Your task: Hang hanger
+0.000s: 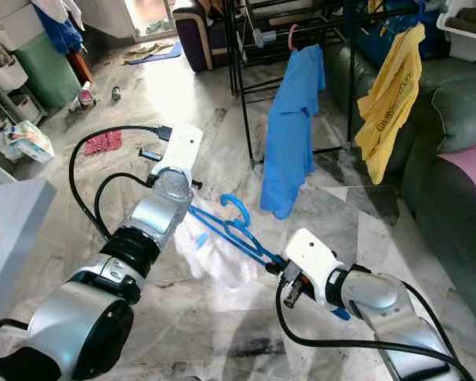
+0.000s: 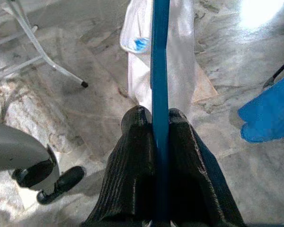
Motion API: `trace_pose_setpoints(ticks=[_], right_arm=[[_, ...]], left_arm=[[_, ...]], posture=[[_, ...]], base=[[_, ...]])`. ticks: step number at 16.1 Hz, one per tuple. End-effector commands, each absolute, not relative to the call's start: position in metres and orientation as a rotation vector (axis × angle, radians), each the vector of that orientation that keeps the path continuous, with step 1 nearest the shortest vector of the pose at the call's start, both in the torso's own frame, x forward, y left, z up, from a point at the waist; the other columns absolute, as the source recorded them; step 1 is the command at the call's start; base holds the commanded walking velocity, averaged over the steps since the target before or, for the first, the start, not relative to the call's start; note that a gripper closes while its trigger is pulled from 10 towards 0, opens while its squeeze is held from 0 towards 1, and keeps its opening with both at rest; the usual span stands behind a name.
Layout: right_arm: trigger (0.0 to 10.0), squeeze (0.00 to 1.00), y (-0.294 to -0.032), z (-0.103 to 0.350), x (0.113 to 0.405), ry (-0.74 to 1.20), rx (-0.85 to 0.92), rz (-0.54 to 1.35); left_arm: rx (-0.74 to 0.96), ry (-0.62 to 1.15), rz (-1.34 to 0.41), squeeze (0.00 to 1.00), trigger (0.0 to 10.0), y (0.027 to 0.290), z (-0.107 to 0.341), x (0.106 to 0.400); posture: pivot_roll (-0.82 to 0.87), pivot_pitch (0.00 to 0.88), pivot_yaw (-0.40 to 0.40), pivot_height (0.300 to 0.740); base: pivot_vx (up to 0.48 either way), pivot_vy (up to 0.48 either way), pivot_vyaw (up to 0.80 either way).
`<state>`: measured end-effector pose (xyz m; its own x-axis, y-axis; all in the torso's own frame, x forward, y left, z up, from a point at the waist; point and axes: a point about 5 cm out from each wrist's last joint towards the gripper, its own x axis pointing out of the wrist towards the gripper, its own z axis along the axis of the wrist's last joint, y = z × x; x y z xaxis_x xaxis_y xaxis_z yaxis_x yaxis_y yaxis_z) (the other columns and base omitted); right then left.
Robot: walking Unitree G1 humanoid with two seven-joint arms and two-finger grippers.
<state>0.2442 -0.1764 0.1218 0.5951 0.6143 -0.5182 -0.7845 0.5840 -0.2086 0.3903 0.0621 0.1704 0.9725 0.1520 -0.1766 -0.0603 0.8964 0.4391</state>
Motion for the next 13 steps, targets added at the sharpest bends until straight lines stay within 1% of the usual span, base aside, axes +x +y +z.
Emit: trace_pose_setpoints(ticks=[1, 2, 4, 5, 9, 12, 13], right_arm=[[10.0, 0.0, -0.176, 0.126, 0.241, 0.419, -0.481, 0.868], [10.0, 0.0, -0.178, 0.127, 0.242, 0.423, -0.487, 0.862], [10.0, 0.0, -0.192, 0.131, 0.243, 0.454, -0.543, 0.842], [10.0, 0.0, -0.195, 0.135, 0.242, 0.459, -0.544, 0.846], [10.0, 0.0, -0.18, 0.137, 0.24, 0.434, -0.457, 0.906], [10.0, 0.0, -0.16, 0.133, 0.236, 0.42, -0.363, 0.966], [10.0, 0.0, -0.16, 0.133, 0.235, 0.423, -0.366, 0.969]], left_arm=[[0.459, 0.173, 0.155, 0.0, 10.0, 0.07, 0.179, 0.396], [0.461, 0.175, 0.161, 0.0, 10.0, 0.071, 0.178, 0.396], [0.469, 0.179, 0.192, 0.0, 10.0, 0.079, 0.176, 0.397], [0.482, 0.168, 0.2, 0.0, 10.0, 0.081, 0.177, 0.398], [0.487, 0.169, 0.199, 0.0, 10.0, 0.082, 0.174, 0.399], [0.485, 0.163, 0.191, 0.0, 10.0, 0.078, 0.173, 0.397], [0.485, 0.163, 0.19, 0.0, 10.0, 0.078, 0.173, 0.397]], posture=[[-0.06, 0.058, 0.172, 0.74], [-0.06, 0.058, 0.172, 0.74], [-0.07, 0.057, 0.171, 0.74], [-0.07, 0.056, 0.171, 0.74], [-0.07, 0.056, 0.171, 0.74], [-0.06, 0.058, 0.171, 0.74], [-0.06, 0.058, 0.171, 0.74]], base=[[0.0, 0.0, 0.0], [0.0, 0.0, 0.0], [0.0, 0.0, 0.0], [0.0, 0.0, 0.0], [0.0, 0.0, 0.0], [0.0, 0.0, 0.0], [0.0, 0.0, 0.0]])
